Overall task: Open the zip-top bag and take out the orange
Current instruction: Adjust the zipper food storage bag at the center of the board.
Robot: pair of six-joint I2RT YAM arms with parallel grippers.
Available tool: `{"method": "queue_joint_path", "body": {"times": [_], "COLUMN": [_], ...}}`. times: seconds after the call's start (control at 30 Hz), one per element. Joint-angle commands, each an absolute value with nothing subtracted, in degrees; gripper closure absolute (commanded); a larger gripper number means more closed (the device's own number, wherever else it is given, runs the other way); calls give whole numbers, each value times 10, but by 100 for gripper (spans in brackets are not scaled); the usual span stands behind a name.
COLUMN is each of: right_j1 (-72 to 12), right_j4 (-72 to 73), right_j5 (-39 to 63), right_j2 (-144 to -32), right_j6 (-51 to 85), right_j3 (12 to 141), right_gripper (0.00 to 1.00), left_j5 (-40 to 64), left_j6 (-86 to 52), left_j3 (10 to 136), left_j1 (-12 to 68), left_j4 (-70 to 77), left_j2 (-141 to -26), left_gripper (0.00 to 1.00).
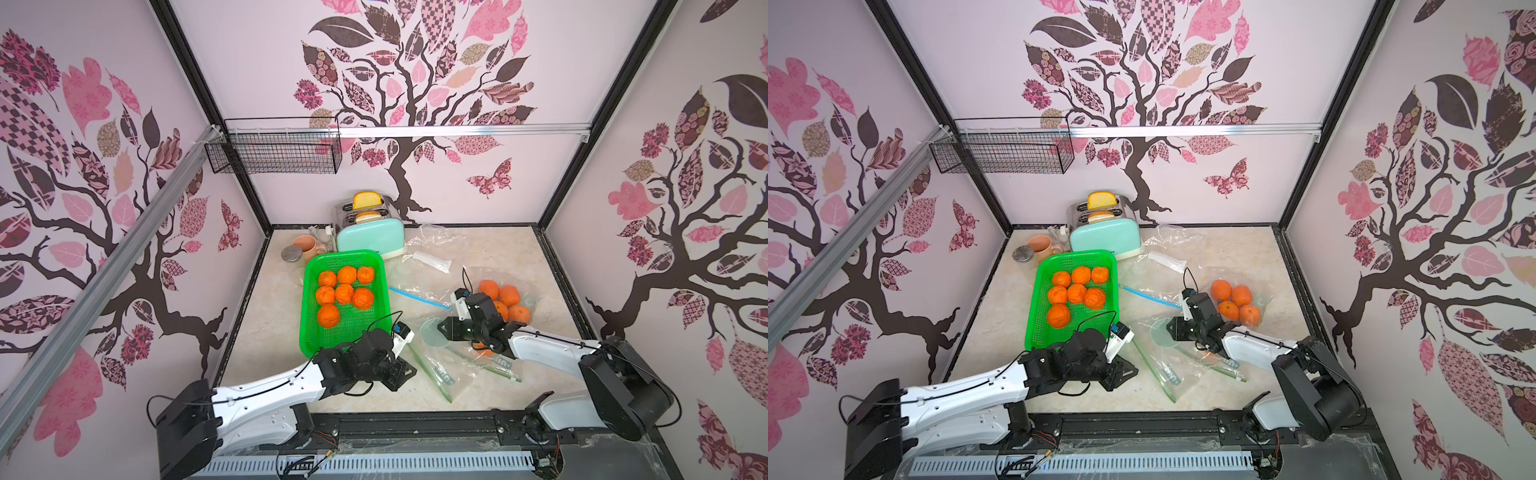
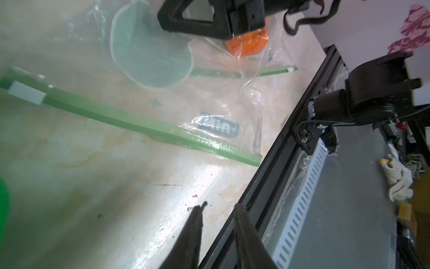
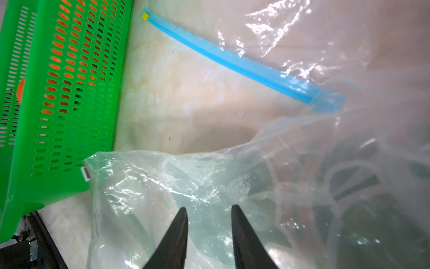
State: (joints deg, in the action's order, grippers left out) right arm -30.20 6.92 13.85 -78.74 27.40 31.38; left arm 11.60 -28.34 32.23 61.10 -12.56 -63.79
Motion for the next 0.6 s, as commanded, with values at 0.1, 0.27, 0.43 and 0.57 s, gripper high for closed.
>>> {"method": "queue_joint_path", "body": {"times": [0.1,0.27,0.43,0.57], "right_j1": [-292,-282,-279,-274], "right_j4": [-47,-134,-176,-217], "right_j5": [76,-17,-98,-163], "right_j2": [-724,-648,-547,-506], "right_j6": [258,267,300,337], "right_j3": [359,364,329,313], "right_gripper": [61,60,67,76], "left_j5": [116,122,116,111], "left_j6": [-268,-281,-293,-290], "left_j3": [335,318,318,329], "left_j1": [628,630,632,633], "left_j4": [-101,-59,2,30], "left_j2": [-673,-703,-760,-809], "left_gripper": [80,80,79,77]}}
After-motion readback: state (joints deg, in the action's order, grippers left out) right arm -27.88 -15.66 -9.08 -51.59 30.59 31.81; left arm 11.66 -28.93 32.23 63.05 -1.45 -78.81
